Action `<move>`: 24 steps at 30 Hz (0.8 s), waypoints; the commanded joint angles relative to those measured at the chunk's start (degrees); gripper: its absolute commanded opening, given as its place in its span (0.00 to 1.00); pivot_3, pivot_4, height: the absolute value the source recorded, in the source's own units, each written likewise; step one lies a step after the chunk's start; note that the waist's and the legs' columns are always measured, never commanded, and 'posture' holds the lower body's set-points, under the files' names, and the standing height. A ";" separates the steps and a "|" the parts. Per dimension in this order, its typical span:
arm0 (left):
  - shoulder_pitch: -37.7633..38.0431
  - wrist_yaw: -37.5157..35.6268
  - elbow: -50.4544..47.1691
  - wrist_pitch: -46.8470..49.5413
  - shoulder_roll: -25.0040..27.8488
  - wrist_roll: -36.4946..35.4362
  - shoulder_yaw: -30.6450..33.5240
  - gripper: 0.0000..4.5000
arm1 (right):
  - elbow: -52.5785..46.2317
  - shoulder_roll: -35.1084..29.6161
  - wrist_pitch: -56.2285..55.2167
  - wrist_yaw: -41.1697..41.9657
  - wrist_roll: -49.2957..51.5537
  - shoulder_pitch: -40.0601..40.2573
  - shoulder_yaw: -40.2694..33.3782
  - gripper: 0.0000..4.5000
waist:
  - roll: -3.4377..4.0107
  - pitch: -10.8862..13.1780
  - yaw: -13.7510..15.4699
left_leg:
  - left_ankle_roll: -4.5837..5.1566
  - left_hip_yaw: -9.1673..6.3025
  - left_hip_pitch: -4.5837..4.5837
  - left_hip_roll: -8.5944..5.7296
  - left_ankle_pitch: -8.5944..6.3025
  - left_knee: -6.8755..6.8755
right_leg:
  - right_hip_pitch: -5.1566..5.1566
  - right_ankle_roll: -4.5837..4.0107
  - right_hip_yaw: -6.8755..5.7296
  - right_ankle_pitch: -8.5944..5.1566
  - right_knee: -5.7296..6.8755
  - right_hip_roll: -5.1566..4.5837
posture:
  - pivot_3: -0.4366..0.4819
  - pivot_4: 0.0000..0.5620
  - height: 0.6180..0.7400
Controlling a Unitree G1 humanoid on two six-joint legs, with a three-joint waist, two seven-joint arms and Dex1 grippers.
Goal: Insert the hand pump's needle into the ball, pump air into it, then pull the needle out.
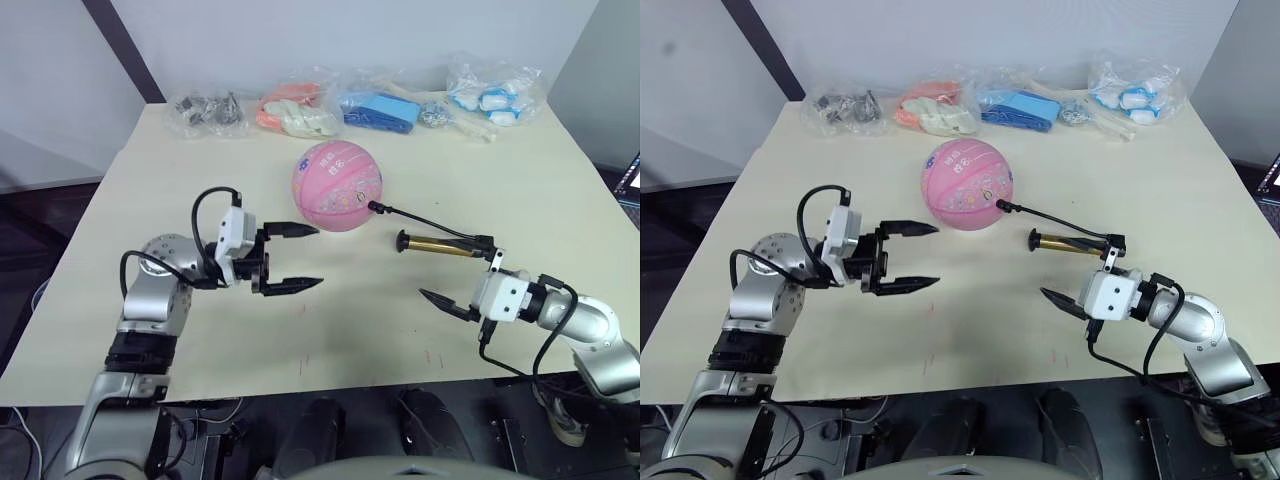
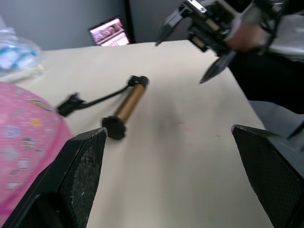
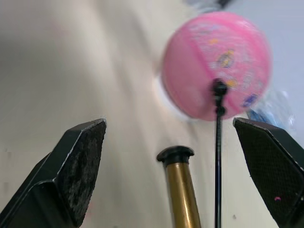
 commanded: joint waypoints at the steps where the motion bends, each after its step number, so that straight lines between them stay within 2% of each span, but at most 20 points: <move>1: -2.51 1.85 2.45 -1.50 -0.48 -0.29 2.72 1.00 | -5.19 2.57 6.98 -2.38 5.59 0.31 -2.44 1.00 | 0.00 0.00 -0.06 | 0.00 0.02 0.01 -0.01 0.00 0.00 | 0.00 0.00 0.01 0.00 0.00 0.00 | 0.48 0.27 1.00; 6: -9.76 10.94 7.35 0.46 -4.13 2.15 2.97 1.00 | -9.63 8.90 16.99 -6.98 10.72 -0.95 -3.01 1.00 | -0.01 -0.01 0.20 | -0.08 -0.09 -0.02 -0.05 0.05 0.04 | 0.00 -0.05 -0.09 0.04 0.05 0.01 | 0.48 0.27 1.00; 12: -16.57 19.11 12.10 1.12 -8.20 4.76 2.98 1.00 | -13.45 12.43 25.46 -9.39 14.27 -1.51 -2.59 1.00 | -0.02 -0.01 0.00 | -0.09 -0.11 -0.04 -0.08 0.05 0.06 | -0.02 -0.04 -0.09 0.05 0.05 0.00 | 0.48 0.27 1.00; 18: -24.97 27.35 21.59 0.57 -11.15 10.87 1.47 1.00 | -13.97 13.76 27.58 -10.07 14.02 -1.81 -3.39 1.00 | -0.03 -0.01 -0.08 | -0.11 -0.08 -0.06 -0.11 0.07 0.06 | -0.07 -0.04 -0.07 0.05 0.11 0.01 | 0.48 0.27 1.00; 24: -30.65 32.46 28.86 0.89 -13.31 14.89 1.00 1.00 | -14.19 14.60 28.44 -10.12 14.39 -2.65 -4.42 1.00 | -0.03 -0.02 -0.29 | -0.11 -0.05 -0.09 -0.15 0.07 0.07 | -0.12 -0.02 -0.05 0.06 0.12 0.01 | 0.48 0.27 1.00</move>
